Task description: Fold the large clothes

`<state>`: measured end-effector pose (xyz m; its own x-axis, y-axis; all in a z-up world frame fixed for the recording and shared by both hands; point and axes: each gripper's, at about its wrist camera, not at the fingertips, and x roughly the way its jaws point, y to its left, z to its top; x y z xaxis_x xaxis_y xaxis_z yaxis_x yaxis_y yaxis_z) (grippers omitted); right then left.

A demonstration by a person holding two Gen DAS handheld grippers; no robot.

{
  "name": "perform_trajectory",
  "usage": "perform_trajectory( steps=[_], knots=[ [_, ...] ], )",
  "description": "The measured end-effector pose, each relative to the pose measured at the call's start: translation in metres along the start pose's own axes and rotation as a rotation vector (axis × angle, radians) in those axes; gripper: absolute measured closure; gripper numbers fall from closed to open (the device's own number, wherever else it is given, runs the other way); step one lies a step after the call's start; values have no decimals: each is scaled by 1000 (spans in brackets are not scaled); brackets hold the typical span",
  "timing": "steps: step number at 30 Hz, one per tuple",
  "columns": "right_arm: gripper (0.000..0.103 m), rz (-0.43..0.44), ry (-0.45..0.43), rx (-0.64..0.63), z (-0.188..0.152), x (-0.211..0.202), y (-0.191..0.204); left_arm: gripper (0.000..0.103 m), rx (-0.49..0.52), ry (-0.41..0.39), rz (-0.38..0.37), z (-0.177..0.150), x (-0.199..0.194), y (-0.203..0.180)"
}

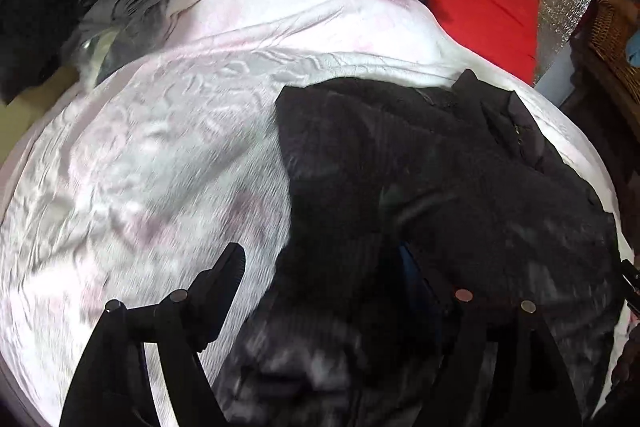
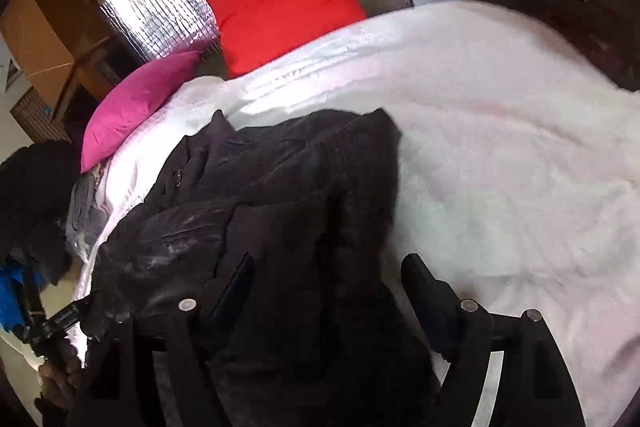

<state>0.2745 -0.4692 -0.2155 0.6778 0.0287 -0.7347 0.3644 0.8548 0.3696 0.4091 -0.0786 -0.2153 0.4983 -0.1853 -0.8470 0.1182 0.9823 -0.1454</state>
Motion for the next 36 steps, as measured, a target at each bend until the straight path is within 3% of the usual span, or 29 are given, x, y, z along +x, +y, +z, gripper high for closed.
perform_trajectory(
  steps=[4, 6, 8, 11, 17, 18, 19, 20, 23, 26, 30, 32, 36],
  knots=[
    [26, -25, -16, -28, -15, -15, 1, 24, 38, -17, 22, -18, -1, 6],
    [33, -97, 41, -70, -22, -5, 1, 22, 63, 9, 40, -29, 12, 14],
    [36, -78, 87, -46, -31, 6, -4, 22, 0, 17, 16, -29, 12, 19],
    [39, -78, 56, -32, -32, -10, -2, 23, -47, 10, -7, -33, -6, 25],
    [40, -55, -24, -75, -46, -52, 6, 23, 46, -58, 27, -57, -47, 19],
    [44, -55, -28, -72, -49, -55, 6, 23, 60, -58, 38, -63, -52, 22],
    [63, -68, -23, -75, -53, -56, 4, 23, 75, -48, 52, -69, -52, 22],
    [73, -107, 0, -82, -55, -52, 4, 23, 90, -22, 74, -74, -46, 22],
    [72, -168, 126, -45, -62, -25, -9, 22, 115, 93, 142, -84, -22, 29],
    [73, -162, 107, -62, -61, -30, -4, 22, 68, 60, 88, -77, -31, 35],
    [72, -45, 15, -29, -49, -57, 3, 22, 61, -70, 44, -65, -56, 35],
    [72, 26, -3, 2, -44, -60, 9, 22, 33, -118, -32, -57, -63, 31],
    [72, 25, -10, -68, -42, -45, 34, 22, 46, -119, -44, -44, -46, 20]
  ],
)
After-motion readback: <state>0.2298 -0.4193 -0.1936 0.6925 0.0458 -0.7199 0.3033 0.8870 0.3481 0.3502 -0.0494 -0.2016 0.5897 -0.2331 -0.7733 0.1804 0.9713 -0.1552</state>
